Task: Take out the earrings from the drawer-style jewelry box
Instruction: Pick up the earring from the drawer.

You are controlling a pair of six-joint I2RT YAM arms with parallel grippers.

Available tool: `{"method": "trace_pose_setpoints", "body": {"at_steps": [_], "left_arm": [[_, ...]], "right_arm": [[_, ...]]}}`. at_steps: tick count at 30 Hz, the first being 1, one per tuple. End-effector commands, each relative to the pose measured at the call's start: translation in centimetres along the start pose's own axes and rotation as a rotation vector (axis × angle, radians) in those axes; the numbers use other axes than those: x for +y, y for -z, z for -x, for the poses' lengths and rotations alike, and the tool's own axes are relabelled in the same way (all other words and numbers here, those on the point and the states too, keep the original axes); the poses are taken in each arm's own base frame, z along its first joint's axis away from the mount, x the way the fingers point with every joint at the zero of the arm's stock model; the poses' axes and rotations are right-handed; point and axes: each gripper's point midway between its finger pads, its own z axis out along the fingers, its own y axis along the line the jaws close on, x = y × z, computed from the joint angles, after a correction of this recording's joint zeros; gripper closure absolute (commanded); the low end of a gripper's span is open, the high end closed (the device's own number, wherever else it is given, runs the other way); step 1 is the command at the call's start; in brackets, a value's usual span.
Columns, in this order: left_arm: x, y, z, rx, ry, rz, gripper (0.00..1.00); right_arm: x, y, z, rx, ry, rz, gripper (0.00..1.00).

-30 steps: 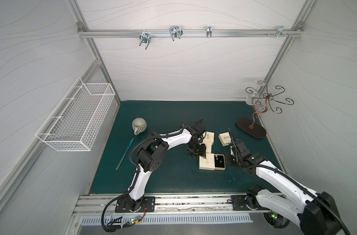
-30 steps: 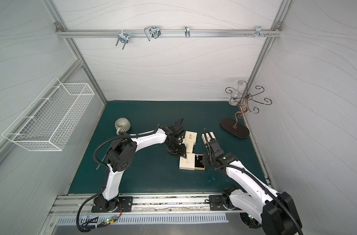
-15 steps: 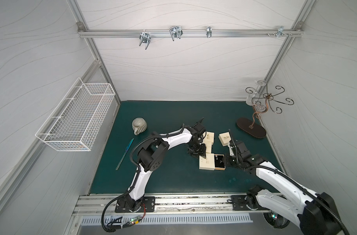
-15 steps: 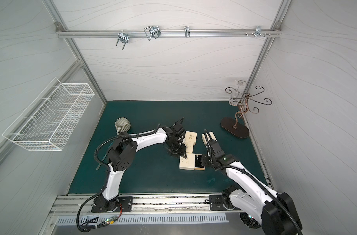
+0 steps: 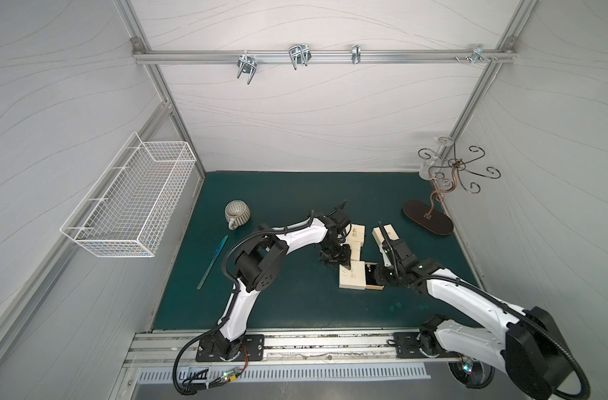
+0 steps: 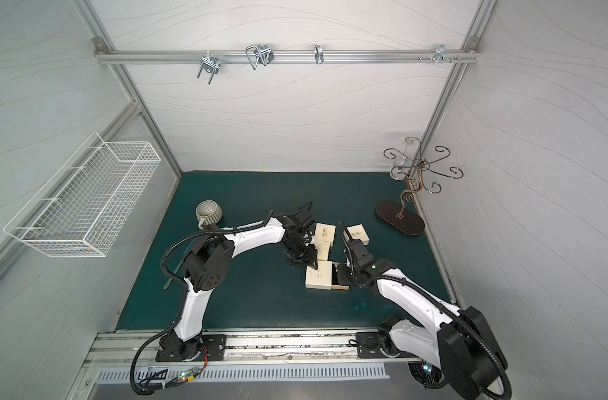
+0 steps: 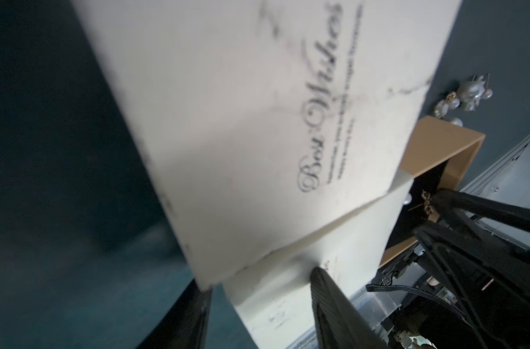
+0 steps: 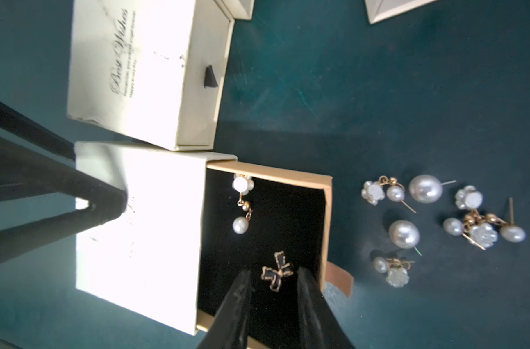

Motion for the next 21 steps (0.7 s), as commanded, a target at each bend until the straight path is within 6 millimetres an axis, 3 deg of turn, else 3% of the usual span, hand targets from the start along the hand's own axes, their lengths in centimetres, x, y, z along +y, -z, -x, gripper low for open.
{"method": "trace_pose_setpoints", "body": {"at_steps": [1, 6, 10, 21], "left_arm": [[4.9, -3.2, -0.9, 0.053, 0.051, 0.187, 0.46], [4.9, -3.2, -0.9, 0.052, 0.047, 0.187, 0.46], [4.9, -3.2, -0.9, 0.051, 0.045, 0.189, 0.46], [4.9, -3.3, -0.9, 0.051, 0.046, 0.185, 0.46]], "right_arm": [[0.7, -0.1, 0.6, 0.000, 0.028, -0.001, 0.70], [0.7, -1.2, 0.4, 0.042, 0.072, -0.063, 0.72], [0.6, -1.5, 0.2, 0.055, 0.084, -0.087, 0.81], [0.2, 0.5, 1.3, -0.063, 0.063, -0.085, 0.91]]}}
